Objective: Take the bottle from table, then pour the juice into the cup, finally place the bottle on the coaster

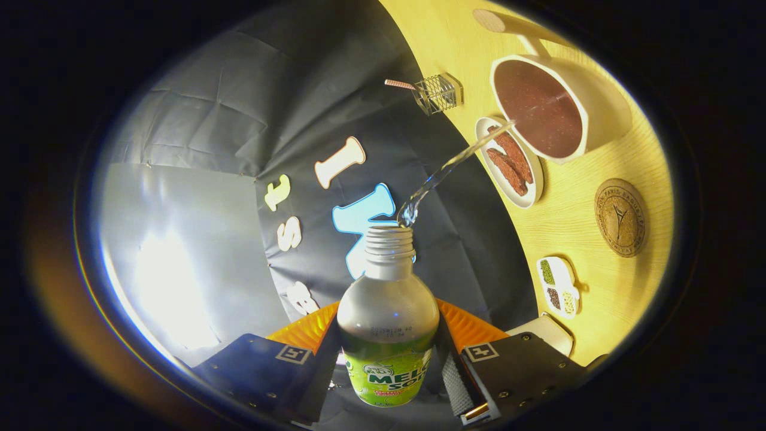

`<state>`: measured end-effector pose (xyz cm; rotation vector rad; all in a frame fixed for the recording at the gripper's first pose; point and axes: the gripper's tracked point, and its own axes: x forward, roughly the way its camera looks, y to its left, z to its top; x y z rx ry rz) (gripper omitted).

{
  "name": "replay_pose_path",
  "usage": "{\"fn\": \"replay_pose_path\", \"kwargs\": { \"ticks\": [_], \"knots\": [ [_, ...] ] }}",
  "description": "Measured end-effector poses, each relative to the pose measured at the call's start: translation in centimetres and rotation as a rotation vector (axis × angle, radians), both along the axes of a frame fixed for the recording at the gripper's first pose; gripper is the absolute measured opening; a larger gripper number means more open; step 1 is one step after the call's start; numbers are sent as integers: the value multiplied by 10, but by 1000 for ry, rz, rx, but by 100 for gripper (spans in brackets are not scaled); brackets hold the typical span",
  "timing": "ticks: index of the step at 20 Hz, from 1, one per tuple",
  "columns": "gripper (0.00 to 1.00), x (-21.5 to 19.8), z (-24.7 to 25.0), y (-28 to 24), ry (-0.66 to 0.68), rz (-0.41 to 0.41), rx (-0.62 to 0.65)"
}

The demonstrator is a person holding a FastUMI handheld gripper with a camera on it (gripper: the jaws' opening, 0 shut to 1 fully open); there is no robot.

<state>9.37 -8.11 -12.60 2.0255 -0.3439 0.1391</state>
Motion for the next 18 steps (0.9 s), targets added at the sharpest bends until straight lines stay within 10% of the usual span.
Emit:
{"fn": "replay_pose_path", "kwargs": {
  "ticks": [18],
  "knots": [
    [78, 3, 11, -6, -9, -39, 158]
  ]
}}
